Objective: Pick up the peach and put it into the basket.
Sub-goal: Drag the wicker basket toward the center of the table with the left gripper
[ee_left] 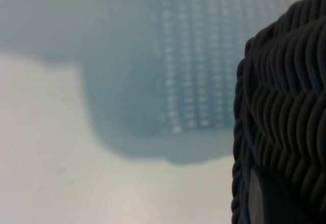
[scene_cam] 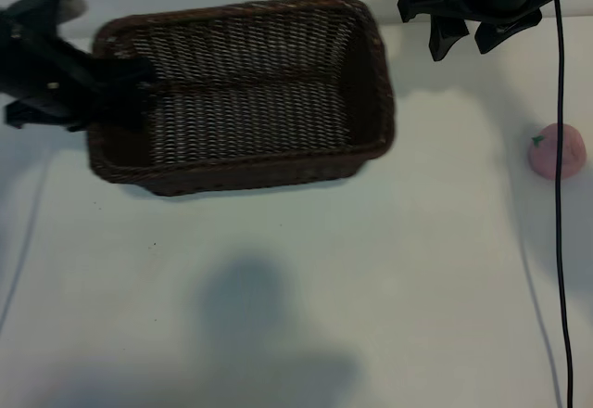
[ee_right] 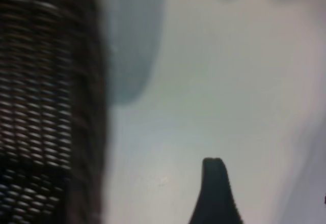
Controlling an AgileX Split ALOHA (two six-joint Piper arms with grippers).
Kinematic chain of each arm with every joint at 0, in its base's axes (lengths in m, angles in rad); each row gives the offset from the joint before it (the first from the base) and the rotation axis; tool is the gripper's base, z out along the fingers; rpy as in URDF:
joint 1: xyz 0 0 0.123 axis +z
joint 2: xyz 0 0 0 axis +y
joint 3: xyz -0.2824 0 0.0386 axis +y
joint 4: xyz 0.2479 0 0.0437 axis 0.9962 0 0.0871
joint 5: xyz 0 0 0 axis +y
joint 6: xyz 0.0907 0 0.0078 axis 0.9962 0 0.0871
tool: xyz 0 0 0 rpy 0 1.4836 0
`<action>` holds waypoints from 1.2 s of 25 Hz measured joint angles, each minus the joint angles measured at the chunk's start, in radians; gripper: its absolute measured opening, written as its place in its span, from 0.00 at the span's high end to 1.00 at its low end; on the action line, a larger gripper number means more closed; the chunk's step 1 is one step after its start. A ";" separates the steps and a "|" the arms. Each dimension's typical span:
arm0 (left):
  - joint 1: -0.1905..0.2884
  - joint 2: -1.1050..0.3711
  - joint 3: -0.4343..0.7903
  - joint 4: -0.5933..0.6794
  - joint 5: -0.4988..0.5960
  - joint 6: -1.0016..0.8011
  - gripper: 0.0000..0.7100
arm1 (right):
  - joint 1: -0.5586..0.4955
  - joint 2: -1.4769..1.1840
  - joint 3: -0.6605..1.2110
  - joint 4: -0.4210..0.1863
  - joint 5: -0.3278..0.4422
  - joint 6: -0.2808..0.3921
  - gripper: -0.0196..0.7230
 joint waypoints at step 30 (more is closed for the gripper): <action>-0.097 0.226 -0.096 -0.015 -0.035 -0.043 0.08 | 0.000 0.000 0.000 0.000 0.000 0.003 0.31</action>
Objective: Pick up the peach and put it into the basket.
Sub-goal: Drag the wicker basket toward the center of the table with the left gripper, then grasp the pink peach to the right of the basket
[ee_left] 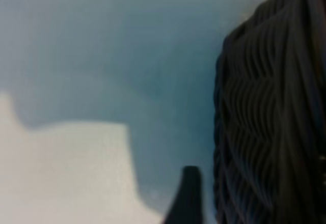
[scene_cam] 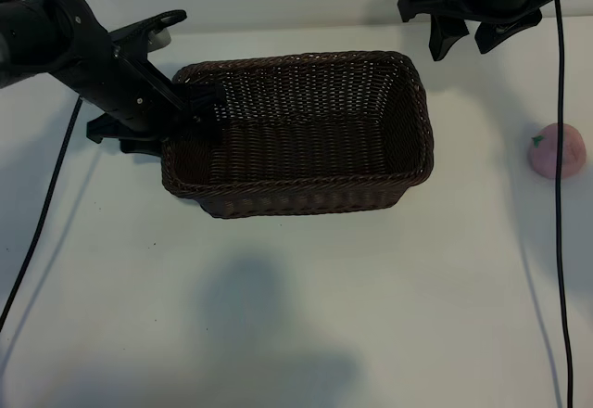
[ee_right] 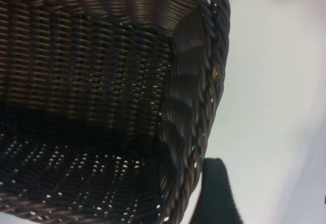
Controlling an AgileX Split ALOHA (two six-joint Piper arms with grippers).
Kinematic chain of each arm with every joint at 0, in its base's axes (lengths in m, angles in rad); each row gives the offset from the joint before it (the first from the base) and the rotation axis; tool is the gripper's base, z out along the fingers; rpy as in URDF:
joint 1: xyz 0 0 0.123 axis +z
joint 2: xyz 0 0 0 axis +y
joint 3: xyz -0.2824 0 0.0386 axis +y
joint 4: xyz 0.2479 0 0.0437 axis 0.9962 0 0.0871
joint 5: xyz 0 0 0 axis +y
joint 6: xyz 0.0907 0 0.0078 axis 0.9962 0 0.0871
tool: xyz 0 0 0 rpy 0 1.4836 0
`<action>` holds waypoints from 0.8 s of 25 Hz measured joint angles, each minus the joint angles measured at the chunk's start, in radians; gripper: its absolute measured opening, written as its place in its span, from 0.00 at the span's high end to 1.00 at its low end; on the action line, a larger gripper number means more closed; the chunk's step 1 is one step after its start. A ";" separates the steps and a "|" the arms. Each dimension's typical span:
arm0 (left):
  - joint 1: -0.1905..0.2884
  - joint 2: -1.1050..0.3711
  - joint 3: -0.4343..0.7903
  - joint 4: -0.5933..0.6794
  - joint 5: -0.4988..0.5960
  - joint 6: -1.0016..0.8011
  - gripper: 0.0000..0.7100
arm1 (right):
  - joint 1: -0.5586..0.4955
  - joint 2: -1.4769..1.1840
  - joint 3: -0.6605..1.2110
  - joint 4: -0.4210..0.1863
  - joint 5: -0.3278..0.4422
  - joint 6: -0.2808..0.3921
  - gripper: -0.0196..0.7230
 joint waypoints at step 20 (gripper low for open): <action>0.001 -0.356 -0.006 0.223 0.106 -0.092 0.09 | 0.000 0.000 0.000 0.000 0.000 0.002 0.31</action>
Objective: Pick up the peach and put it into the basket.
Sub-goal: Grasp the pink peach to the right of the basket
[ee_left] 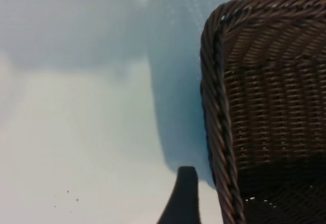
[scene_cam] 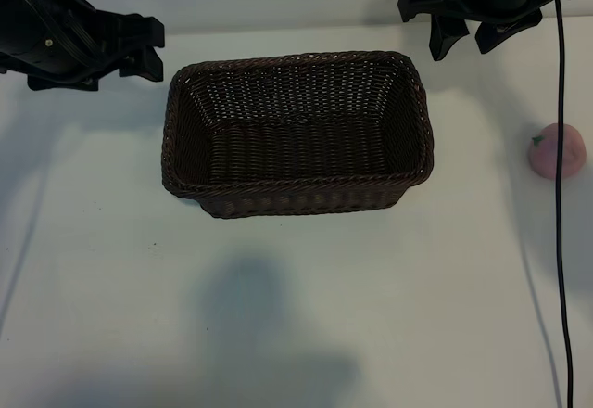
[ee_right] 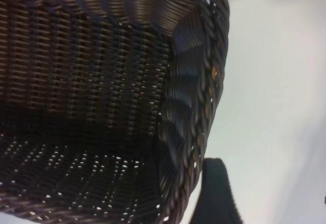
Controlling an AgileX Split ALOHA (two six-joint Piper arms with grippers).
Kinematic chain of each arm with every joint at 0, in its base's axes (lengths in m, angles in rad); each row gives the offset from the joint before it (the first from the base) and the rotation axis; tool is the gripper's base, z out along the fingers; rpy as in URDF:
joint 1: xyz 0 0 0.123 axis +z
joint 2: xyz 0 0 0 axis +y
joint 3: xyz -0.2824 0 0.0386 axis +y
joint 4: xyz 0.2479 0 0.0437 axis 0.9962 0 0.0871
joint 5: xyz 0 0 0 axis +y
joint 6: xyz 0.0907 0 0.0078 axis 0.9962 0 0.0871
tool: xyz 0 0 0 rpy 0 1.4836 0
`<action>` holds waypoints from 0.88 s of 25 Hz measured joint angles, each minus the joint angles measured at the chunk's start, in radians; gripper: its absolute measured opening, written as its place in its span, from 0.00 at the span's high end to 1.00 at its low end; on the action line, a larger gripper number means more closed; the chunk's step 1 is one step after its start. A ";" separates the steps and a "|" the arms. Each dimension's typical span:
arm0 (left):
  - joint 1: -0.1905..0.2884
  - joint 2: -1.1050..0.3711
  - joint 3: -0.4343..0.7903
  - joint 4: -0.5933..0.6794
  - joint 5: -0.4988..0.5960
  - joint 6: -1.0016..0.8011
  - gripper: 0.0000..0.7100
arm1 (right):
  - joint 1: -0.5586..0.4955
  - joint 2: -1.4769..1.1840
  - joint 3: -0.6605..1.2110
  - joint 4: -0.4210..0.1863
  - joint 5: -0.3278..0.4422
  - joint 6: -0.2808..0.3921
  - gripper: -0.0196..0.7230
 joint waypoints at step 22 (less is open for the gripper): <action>0.000 -0.001 0.000 0.004 0.010 0.001 0.16 | -0.005 0.000 0.011 -0.123 0.000 0.045 0.31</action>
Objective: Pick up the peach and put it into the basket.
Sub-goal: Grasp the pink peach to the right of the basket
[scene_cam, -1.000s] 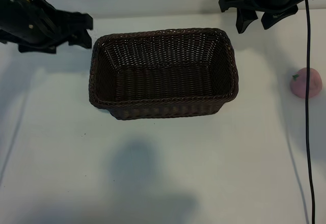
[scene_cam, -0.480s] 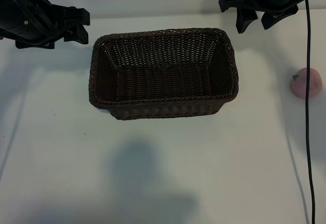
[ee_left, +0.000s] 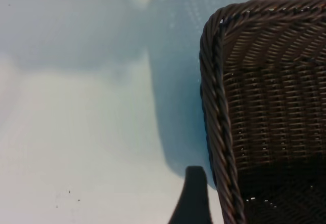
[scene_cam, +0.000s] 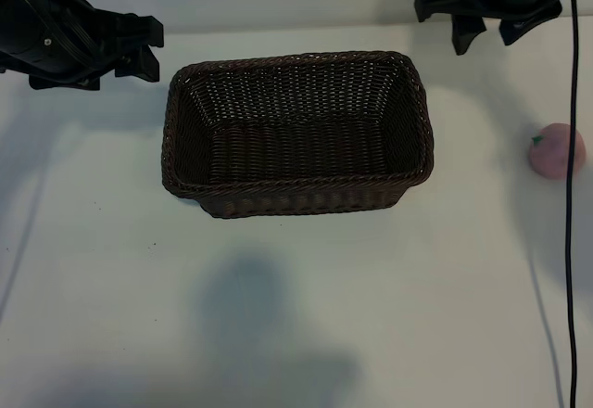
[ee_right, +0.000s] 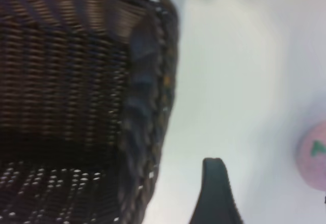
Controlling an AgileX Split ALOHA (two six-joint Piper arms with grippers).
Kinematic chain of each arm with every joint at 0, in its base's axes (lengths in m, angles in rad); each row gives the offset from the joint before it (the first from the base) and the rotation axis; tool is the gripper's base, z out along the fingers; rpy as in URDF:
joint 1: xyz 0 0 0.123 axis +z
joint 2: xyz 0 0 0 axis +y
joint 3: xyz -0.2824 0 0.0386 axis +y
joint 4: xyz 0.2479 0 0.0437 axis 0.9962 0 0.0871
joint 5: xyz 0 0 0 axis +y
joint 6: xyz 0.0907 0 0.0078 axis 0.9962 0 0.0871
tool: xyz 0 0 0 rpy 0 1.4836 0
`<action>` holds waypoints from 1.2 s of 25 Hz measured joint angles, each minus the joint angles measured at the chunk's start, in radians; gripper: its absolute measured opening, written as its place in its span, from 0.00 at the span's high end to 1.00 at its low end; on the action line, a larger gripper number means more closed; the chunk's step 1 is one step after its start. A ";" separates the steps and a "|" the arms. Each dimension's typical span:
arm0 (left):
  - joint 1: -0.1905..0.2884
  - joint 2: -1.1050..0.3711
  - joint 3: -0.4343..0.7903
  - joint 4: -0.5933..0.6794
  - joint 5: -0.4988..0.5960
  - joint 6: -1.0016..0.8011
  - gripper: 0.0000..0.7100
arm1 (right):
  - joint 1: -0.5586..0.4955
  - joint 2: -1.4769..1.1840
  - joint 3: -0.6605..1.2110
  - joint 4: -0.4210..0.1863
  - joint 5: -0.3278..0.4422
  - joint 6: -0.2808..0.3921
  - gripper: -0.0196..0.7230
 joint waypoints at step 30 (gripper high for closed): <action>0.000 0.000 0.000 0.000 -0.010 0.003 0.16 | -0.248 0.010 0.518 -0.126 -0.556 0.084 0.34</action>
